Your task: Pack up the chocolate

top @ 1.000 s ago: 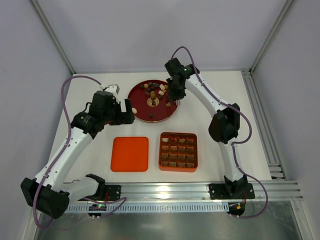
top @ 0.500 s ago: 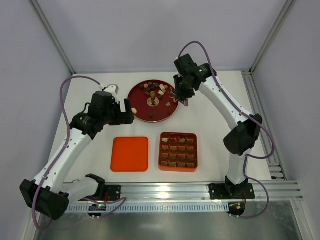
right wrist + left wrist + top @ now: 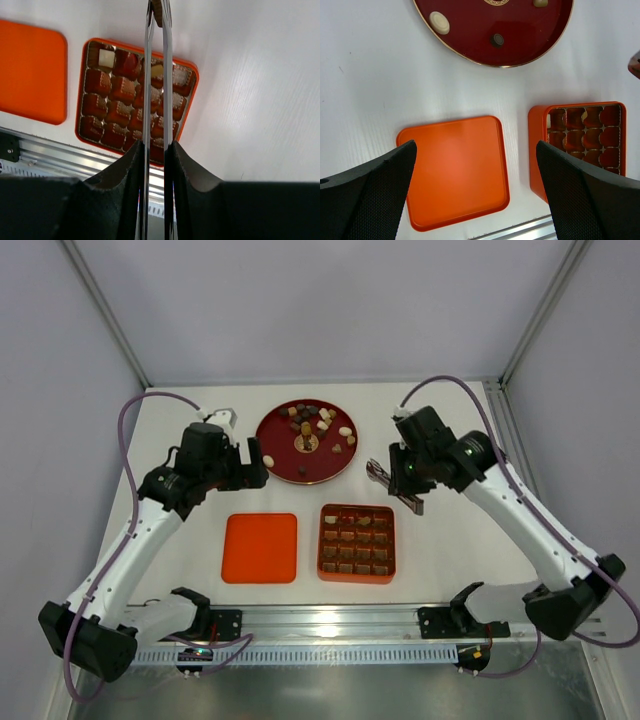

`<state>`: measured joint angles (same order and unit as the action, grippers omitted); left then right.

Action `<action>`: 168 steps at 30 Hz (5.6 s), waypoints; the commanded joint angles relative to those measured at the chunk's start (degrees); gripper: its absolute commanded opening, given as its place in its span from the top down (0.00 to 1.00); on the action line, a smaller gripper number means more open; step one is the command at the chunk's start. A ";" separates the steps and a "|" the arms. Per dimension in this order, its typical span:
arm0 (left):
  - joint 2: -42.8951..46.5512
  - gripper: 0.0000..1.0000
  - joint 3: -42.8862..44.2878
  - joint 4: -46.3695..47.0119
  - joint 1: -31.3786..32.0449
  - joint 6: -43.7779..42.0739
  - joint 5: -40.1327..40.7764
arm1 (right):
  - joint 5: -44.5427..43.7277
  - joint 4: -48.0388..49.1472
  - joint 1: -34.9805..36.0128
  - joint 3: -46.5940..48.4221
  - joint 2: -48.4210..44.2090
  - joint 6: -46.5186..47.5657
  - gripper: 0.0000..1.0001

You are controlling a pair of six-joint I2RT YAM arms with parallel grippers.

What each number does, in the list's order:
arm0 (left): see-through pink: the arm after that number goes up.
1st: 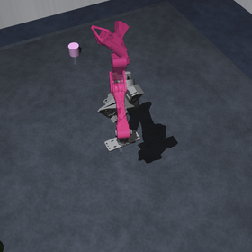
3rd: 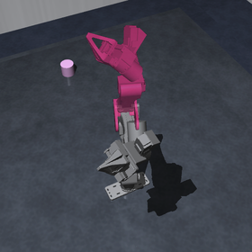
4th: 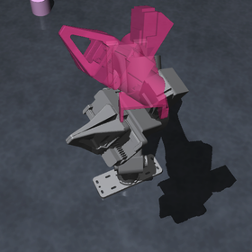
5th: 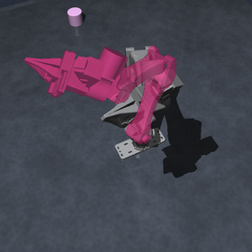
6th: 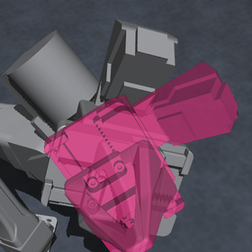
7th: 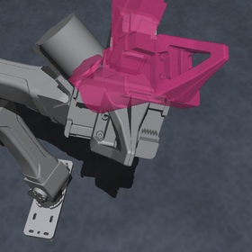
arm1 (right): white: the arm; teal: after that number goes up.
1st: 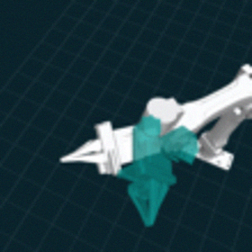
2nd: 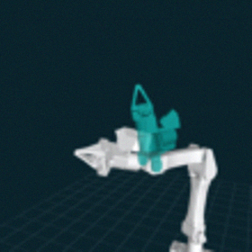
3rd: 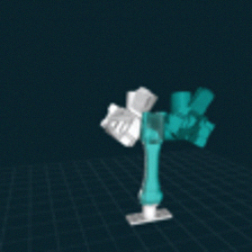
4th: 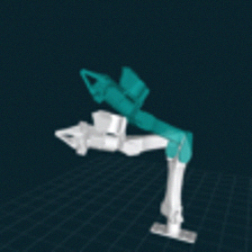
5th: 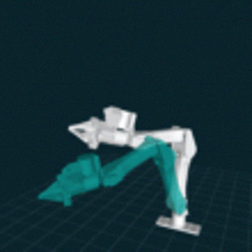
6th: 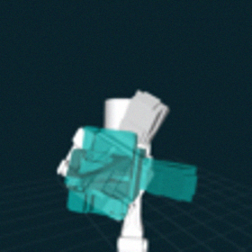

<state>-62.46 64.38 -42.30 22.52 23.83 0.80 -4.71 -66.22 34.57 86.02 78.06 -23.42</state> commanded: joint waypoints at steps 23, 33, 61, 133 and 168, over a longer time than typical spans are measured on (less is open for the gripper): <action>0.93 0.00 0.31 -0.50 -0.02 1.04 0.17 | 1.55 3.02 4.37 -23.88 -19.79 -8.75 0.75; 0.41 0.00 0.31 -0.23 0.06 0.95 -0.18 | 0.93 2.41 4.54 -23.09 -19.35 -8.40 0.66; -0.03 0.00 2.15 -1.11 0.06 0.78 -0.01 | 4.01 4.25 0.15 16.88 14.56 6.71 0.58; -0.56 0.00 5.58 -4.72 -0.02 -0.90 2.89 | 5.59 5.84 1.47 45.29 52.10 9.53 0.63; 0.14 0.00 5.23 -4.54 0.06 -0.46 2.37 | 4.97 5.13 1.47 43.01 45.07 8.48 0.72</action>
<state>-63.46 68.45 -47.18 22.52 23.57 2.98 0.21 -61.76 35.99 129.14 128.20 -14.31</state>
